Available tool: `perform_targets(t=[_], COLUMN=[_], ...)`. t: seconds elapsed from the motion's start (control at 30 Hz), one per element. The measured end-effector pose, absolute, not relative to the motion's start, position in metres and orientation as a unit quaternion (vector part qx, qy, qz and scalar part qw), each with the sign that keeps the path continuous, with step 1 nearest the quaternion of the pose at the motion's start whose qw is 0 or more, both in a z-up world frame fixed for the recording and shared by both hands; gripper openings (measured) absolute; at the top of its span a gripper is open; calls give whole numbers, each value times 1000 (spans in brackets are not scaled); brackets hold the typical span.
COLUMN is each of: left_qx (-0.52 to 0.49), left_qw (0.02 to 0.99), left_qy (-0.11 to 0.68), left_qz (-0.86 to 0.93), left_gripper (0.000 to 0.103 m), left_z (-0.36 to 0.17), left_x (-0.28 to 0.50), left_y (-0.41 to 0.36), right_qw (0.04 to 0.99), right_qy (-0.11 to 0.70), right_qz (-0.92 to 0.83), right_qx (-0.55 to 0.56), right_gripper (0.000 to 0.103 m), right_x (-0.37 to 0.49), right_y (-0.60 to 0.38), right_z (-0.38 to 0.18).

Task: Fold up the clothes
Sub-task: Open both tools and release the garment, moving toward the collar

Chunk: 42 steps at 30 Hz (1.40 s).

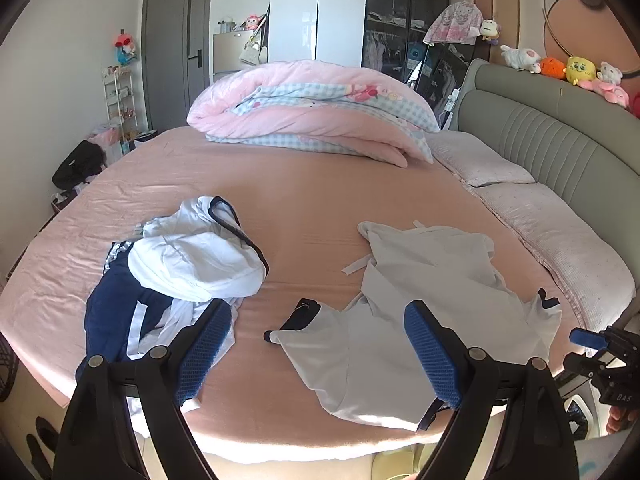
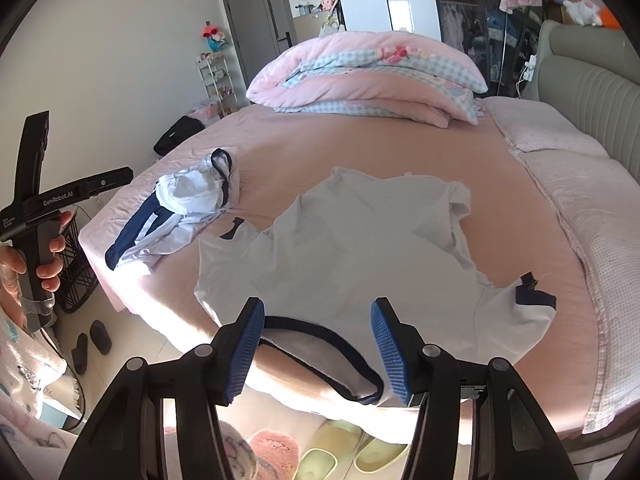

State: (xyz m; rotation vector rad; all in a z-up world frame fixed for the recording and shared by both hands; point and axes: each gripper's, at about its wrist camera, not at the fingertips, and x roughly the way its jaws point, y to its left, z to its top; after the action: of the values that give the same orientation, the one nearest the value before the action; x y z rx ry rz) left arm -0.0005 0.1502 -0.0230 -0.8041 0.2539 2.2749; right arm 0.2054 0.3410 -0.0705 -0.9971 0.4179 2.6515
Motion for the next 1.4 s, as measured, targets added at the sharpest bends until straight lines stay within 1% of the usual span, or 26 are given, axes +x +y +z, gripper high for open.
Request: perform_targets(t=[0.07,0.23,0.3,0.47,0.73,0.97,1.2,1.4], left_qx=[-304,-297,-296,-300,-285,-335,-403,-436], left_qw=[347,347,345,340,336,367,387,392], left_qy=[99,96,97,95,91,113,84,95], left_qz=[882,885,885,886,893,861,825,805], left_gripper=[89,89,89,89,89,89,89,89], left_z=[-16,0,7,28,51,27,-17,-51], left_x=[1,2,3,1,-13,-55,-112,-150], left_y=[150,154,157,164,182,246,304,350], right_qw=[154,195,204,220,235,227,231,234], right_qy=[140,127,137,137,134,175,187,221], right_qz=[918,920,918,916,913,895,869,848], right_qx=[-338,-316,-313,-306,-306,-342,-395,-420], right_gripper=[58,59,59,64,65,66,65,65], right_x=[212,232,240,251,235,202,149,112], right_y=[350,374,386,408,441,478,521,561], right_z=[-61,-36,-26,-5,8,-6,-37,-63])
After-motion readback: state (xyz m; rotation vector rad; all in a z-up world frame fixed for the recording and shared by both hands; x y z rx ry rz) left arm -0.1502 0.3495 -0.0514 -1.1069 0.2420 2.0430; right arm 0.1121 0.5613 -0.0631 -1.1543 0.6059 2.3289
